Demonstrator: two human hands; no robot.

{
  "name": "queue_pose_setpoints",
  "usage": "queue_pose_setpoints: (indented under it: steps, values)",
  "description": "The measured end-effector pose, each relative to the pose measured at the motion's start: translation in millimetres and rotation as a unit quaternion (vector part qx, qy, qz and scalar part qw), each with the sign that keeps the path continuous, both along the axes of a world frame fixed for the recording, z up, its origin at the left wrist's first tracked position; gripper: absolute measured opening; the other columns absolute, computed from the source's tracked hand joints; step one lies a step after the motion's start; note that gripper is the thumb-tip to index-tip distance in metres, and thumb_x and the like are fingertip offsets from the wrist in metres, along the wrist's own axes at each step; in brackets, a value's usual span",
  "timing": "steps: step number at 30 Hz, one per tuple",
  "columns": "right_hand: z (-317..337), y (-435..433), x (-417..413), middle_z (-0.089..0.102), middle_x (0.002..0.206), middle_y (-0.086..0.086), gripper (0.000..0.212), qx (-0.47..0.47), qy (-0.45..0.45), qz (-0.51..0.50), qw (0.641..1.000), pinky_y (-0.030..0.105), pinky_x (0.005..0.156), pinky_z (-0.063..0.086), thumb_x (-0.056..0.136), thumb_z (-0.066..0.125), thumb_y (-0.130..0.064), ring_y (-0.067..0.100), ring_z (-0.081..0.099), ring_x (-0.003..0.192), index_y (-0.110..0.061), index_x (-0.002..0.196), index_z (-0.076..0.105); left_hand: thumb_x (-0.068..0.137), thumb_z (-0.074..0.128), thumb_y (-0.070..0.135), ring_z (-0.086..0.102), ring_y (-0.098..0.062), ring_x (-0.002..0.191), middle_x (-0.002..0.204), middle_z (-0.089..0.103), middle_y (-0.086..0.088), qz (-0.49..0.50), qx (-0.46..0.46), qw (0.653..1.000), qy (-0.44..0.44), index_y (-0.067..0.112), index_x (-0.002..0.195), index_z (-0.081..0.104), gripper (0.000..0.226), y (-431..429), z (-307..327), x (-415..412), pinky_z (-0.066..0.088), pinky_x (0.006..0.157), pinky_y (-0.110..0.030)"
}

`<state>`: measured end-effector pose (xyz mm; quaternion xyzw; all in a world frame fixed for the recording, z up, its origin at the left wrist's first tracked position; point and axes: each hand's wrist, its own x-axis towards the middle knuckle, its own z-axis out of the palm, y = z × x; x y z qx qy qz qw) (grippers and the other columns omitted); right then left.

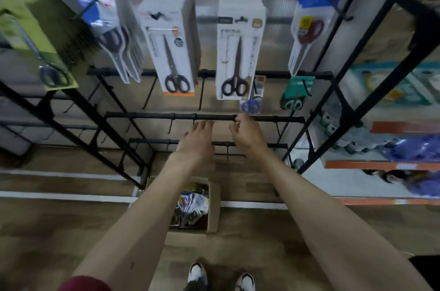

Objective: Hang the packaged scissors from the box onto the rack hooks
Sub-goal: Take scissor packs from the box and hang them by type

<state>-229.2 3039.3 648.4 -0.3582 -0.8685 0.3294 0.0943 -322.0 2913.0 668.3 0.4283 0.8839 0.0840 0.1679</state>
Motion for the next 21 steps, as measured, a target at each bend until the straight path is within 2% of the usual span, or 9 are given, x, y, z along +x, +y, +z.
queue_pose_setpoints:
  steps: [2,4,8,11,14,17,18,21]
  values:
    - [6.1,-23.3,-6.8,0.059,0.107,0.014,0.027,-0.003,-0.007,0.019,1.000,0.034,0.073,0.037,0.100,0.047,-0.027,0.034,0.058,0.105,-0.005,0.116,0.051,0.094,0.059,0.010,0.027,-0.026,0.150,0.161,0.030,-0.006,0.022,0.016,1.000,-0.006,0.017,0.156,0.026,0.071,-24.2,8.8,-8.5,0.035,0.117,-0.049]
    - [8.6,-49.3,-15.8,0.059,0.117,0.014,0.029,-0.024,-0.009,0.022,0.999,0.034,0.079,0.040,0.102,0.047,-0.025,0.033,0.057,0.111,-0.005,0.122,0.051,0.094,0.058,0.009,0.026,-0.026,0.149,0.161,0.031,-0.005,0.040,0.027,0.999,-0.016,0.016,0.155,0.028,0.068,-55.6,8.7,-19.1,0.036,0.116,-0.049]
    - [9.5,-93.1,-50.4,0.056,0.100,0.004,0.002,-0.037,-0.001,0.011,0.999,0.033,0.073,0.045,0.103,0.046,-0.018,0.026,0.059,0.095,-0.017,0.104,0.045,0.096,0.057,0.011,0.024,-0.024,0.150,0.161,0.029,-0.001,0.058,0.003,0.998,-0.011,0.017,0.155,0.027,0.066,-122.5,4.1,-56.6,0.037,0.115,-0.047]
    - [15.5,-123.5,-87.0,0.058,0.098,0.006,0.003,-0.042,0.000,-0.010,0.999,0.036,0.074,0.048,0.103,0.047,-0.018,0.023,0.058,0.088,-0.017,0.101,0.045,0.097,0.056,0.010,0.029,-0.026,0.147,0.158,0.033,-0.002,0.070,0.003,0.998,0.002,0.017,0.152,0.030,0.062,-163.1,10.5,-101.2,0.039,0.113,-0.047]
    - [17.5,-156.7,-126.2,0.058,0.101,0.010,0.010,-0.061,0.002,-0.010,0.998,0.039,0.076,0.047,0.102,0.047,-0.020,0.030,0.059,0.097,-0.010,0.101,0.049,0.096,0.052,0.009,0.035,-0.030,0.141,0.151,0.039,-0.007,0.059,-0.005,0.998,-0.015,0.014,0.144,0.038,0.050,-190.9,21.4,-148.8,0.041,0.108,-0.048]
    - [14.3,-187.0,-155.4,0.056,0.119,0.007,0.032,-0.087,-0.004,-0.009,0.996,0.037,0.089,0.045,0.102,0.047,-0.028,0.027,0.055,0.114,-0.006,0.124,0.053,0.095,0.052,0.008,0.039,-0.033,0.137,0.147,0.043,-0.009,0.062,-0.016,0.997,-0.031,0.012,0.141,0.041,0.047,-203.8,22.8,-183.9,0.042,0.107,-0.048]
    - [11.9,-194.4,-160.4,0.055,0.120,0.005,0.033,-0.098,-0.005,-0.013,0.995,0.036,0.088,0.045,0.102,0.047,-0.030,0.026,0.054,0.114,-0.008,0.127,0.051,0.095,0.052,0.008,0.039,-0.033,0.138,0.148,0.042,-0.010,0.054,-0.020,0.998,-0.036,0.012,0.142,0.041,0.048,-205.0,19.9,-190.1,0.041,0.108,-0.049]
    - [-1.1,-207.3,-166.0,0.060,0.107,0.006,0.020,-0.115,-0.016,-0.028,0.993,0.036,0.076,0.047,0.101,0.048,-0.030,0.027,0.058,0.099,-0.011,0.110,0.052,0.100,0.047,0.008,0.036,-0.032,0.142,0.151,0.041,-0.011,0.026,-0.027,0.998,-0.053,0.010,0.146,0.039,0.047,-204.1,0.7,-197.1,0.037,0.113,-0.049]
